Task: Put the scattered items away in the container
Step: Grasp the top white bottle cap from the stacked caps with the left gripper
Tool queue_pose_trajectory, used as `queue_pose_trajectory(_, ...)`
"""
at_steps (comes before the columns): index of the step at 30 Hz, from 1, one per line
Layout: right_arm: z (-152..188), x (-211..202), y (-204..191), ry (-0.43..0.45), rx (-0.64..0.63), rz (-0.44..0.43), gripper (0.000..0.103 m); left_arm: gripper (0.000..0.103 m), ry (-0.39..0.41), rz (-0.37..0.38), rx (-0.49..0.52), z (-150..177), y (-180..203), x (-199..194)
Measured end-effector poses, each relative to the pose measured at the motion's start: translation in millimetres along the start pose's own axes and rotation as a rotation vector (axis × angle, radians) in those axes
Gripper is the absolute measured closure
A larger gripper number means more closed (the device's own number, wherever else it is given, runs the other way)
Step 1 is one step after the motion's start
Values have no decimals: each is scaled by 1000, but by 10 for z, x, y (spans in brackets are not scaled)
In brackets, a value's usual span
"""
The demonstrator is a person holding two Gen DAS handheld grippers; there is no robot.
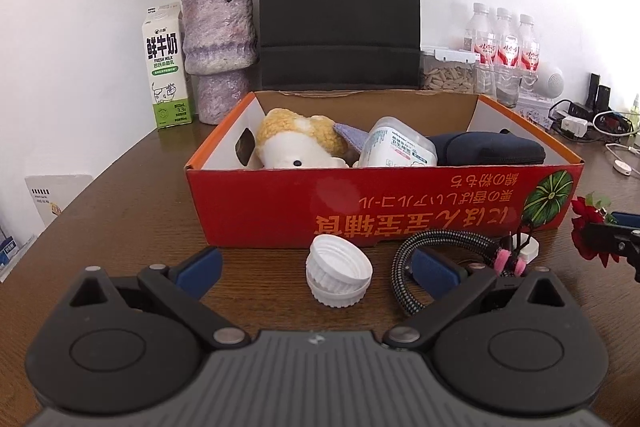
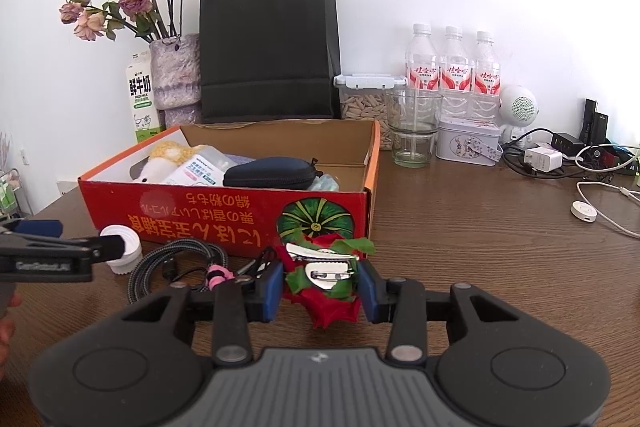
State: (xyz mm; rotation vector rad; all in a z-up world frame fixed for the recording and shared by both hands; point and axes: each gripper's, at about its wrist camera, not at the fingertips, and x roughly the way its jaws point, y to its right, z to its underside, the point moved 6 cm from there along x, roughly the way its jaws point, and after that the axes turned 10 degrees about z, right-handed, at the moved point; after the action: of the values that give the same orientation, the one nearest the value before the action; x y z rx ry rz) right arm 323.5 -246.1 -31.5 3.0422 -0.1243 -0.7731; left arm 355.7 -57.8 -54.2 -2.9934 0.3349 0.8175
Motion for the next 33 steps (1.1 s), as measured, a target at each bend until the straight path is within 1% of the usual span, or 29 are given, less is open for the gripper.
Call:
queue_pose_trajectory(3, 4, 9, 2, -5, 1, -3, 65, 0, 12, 11, 16, -38, -15, 48)
queue_pose_trajectory(5, 5, 14, -1, -7, 0, -4, 65, 7, 21, 17, 40, -52, -23, 52)
queue_pose_trajectory(8, 14, 13, -15, -10, -6, -7, 65, 12, 14, 23, 51, -28, -45, 67)
queue_pose_trajectory(10, 23, 7, -38, -11, -12, -10, 65, 25, 5, 40, 46, -20, -52, 79)
queue_pose_trajectory(12, 31, 9, -54, -13, -20, -13, 65, 32, -4, 64, 52, -2, -36, 92)
queue_pose_trajectory(14, 33, 8, -63, -13, -23, -14, 65, 35, -9, 72, 73, 18, -2, 98)
queue_pose_trajectory(15, 36, 5, -66, -13, -23, -14, 65, 39, -9, 77, 85, 28, 15, 101)
queue_pose_trajectory(16, 37, 5, -66, -13, -24, -13, 65, 48, -11, 82, 92, 32, 28, 103)
queue_pose_trajectory(19, 42, 2, -75, -15, -25, -13, 65, 63, -27, 92, 98, 58, 39, 124)
queue_pose_trajectory(22, 43, -2, -85, -13, -29, -15, 65, 63, -29, 100, 81, 61, 17, 121)
queue_pose_trajectory(27, 40, -4, -84, -13, -30, -14, 65, 63, -1, 108, 46, 35, -32, 68)
queue_pose_trajectory(33, 48, 2, -78, -16, -29, -12, 65, 63, 12, 110, 27, 23, -47, 46)
